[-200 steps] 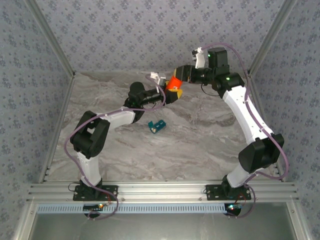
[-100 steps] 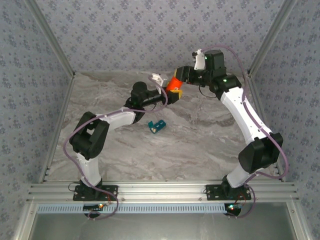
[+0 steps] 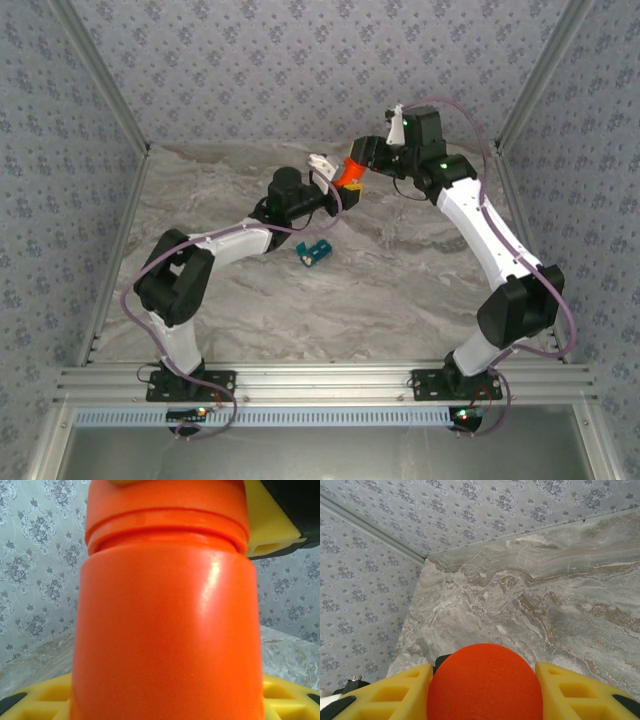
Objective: Sort the pills into containers
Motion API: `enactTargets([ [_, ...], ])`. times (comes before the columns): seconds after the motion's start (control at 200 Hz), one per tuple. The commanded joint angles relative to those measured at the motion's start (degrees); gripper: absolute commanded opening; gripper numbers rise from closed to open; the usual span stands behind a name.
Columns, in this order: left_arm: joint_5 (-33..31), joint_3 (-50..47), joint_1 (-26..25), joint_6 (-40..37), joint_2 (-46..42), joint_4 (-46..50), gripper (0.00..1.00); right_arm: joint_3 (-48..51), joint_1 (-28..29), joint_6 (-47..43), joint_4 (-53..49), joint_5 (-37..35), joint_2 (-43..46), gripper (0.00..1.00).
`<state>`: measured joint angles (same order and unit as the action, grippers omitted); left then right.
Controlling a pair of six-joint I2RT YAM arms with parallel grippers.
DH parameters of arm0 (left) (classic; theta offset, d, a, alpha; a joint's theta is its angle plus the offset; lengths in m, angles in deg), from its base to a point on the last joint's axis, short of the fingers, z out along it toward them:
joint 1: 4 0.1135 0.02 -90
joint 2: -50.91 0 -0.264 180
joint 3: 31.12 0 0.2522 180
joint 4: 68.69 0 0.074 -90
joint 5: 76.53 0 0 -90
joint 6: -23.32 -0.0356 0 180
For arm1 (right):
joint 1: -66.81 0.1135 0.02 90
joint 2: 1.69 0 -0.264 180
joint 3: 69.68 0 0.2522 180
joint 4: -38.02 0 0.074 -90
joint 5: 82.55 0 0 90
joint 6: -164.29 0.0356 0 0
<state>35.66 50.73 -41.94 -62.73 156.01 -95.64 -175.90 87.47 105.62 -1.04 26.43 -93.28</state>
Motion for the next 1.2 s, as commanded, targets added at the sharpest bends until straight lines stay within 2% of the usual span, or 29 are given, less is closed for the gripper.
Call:
enactTargets([
  [0.0, 4.52, 1.29, -2.69, -0.8, -3.11, -7.82, 0.0, 1.24, 2.11, 0.42, 0.3, 1.98, -0.36, 0.47],
  [0.32, 5.81, 0.92, -0.66, 6.47, -1.41, -12.41, 0.0, -3.71, -1.24, -0.2, -2.33, 5.76, 2.33, 0.7],
  [0.53, 9.01, 0.88, 0.96, 10.99, -0.95, -15.42, 0.0, -3.6, -3.24, -1.39, -2.19, 8.69, 6.01, 0.85],
  [0.67, 12.37, 1.46, 1.94, 13.09, -0.8, -15.69, 0.0, -3.08, -4.91, -2.12, -0.89, 12.37, 7.94, 0.88],
  [0.85, 17.4, 2.12, 3.15, 16.21, -0.69, -16.16, 0.0, -2.8, -7.18, -4.76, 0.48, 17.91, 9.32, 0.87],
  [1.019, 24.51, 4.17, 4.74, 22.45, 0.25, -17.63, 0.0, -3.08, -9.21, -11.08, -1.81, 25.21, 7.85, 0.83],
  [1.194, 28.42, 5.97, 5.94, 28.18, 1.57, -20.37, 0.0, -2.38, -10.33, -12.53, -0.84, 32.12, 6.09, 0.82],
])
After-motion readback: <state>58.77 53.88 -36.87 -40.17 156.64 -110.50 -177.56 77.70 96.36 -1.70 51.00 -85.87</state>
